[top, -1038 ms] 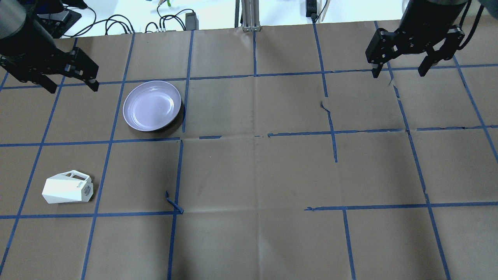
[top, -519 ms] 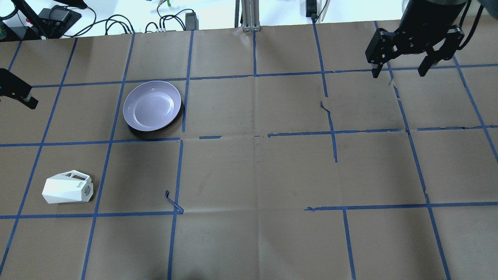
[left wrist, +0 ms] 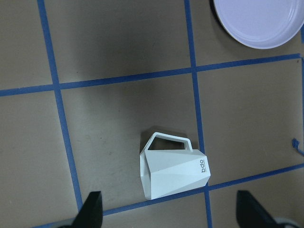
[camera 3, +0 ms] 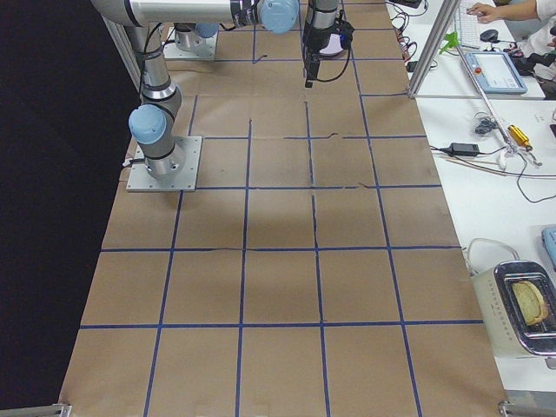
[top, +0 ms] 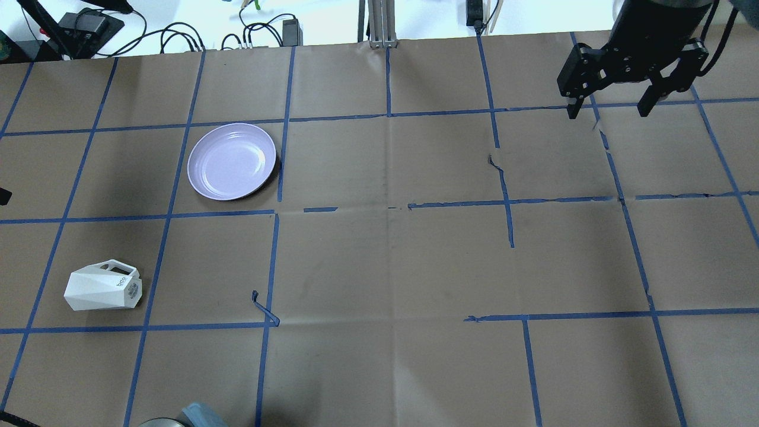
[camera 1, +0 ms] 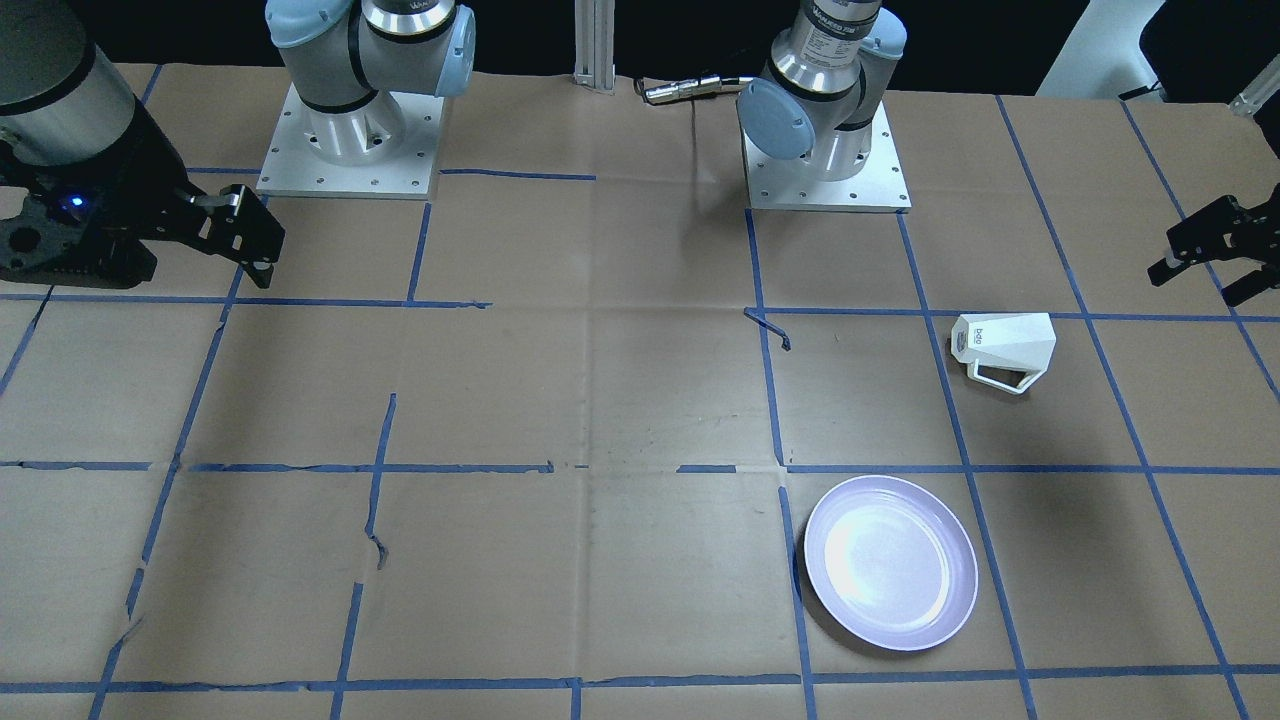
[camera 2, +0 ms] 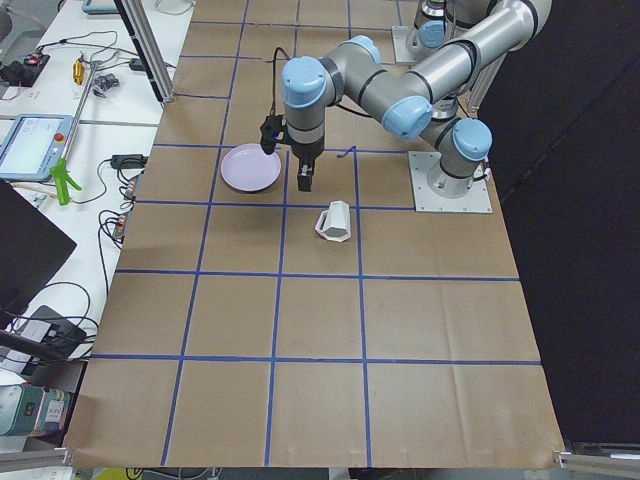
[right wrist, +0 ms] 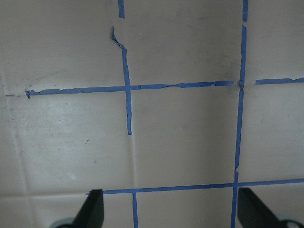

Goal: Flip cup and place on plate
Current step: 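Lower the left gripper beside the white cup lying on its side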

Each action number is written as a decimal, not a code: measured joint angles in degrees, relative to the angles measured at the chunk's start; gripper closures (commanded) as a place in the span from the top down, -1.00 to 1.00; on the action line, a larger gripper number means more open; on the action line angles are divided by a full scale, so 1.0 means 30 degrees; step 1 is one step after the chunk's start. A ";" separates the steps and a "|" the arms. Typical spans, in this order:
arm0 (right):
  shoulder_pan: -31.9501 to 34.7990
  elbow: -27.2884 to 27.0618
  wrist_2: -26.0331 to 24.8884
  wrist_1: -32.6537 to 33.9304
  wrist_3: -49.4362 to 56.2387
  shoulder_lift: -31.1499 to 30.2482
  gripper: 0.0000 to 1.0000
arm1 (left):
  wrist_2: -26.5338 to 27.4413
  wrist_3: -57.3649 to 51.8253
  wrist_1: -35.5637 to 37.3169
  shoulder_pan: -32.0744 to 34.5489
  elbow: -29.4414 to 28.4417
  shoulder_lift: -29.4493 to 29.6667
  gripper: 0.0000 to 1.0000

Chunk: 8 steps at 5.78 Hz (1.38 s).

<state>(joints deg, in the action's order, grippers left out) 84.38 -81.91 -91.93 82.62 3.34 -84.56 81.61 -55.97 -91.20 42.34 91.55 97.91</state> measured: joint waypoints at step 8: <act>-0.0001 0.0000 -0.0001 0.0000 -0.0001 0.0002 1.00 | -0.3937 -0.8660 -0.5382 -0.3505 0.1797 0.7153 -0.50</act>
<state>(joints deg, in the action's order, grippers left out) 84.37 -81.91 -91.93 82.62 3.34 -84.55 69.80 -81.95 -107.35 31.82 96.94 119.37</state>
